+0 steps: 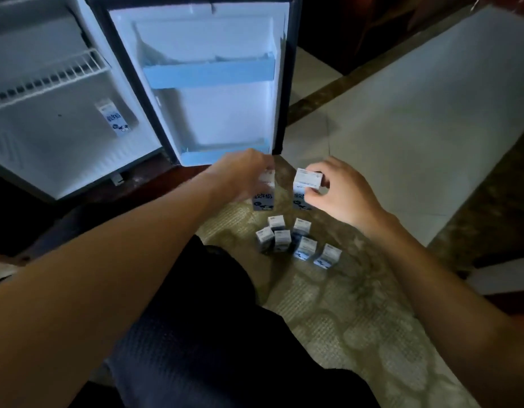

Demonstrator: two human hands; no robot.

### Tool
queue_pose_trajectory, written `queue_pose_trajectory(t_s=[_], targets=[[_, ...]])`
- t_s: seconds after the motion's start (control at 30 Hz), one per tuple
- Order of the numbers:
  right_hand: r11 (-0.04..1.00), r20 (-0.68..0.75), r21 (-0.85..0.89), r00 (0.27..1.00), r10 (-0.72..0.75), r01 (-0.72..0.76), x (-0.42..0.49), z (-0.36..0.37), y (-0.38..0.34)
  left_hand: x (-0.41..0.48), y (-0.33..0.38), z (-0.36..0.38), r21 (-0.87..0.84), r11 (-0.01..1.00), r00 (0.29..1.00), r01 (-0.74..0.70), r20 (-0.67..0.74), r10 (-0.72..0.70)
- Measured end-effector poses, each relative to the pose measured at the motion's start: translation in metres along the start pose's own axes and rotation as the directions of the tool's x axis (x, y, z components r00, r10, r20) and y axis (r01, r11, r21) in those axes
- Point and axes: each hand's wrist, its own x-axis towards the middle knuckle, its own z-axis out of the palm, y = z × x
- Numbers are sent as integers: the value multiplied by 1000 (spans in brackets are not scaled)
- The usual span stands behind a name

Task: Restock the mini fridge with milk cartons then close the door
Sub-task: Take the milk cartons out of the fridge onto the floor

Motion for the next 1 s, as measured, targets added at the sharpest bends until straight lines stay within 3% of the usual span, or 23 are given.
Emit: queue_pose_trajectory(t_s=[0.23,0.63,1.0], targets=[[991,62,80,993,98,-103,-29,33,56,25,19,62,-60,996,993,73,93,-67],[976,128,147,982,141,-160,41,100,95,83,-17,132,-62,954,955,294,-19,-296],[934,275,136,918,286,-331,74,186,122,109,-52,211,-301,777,831,553,134,-540]])
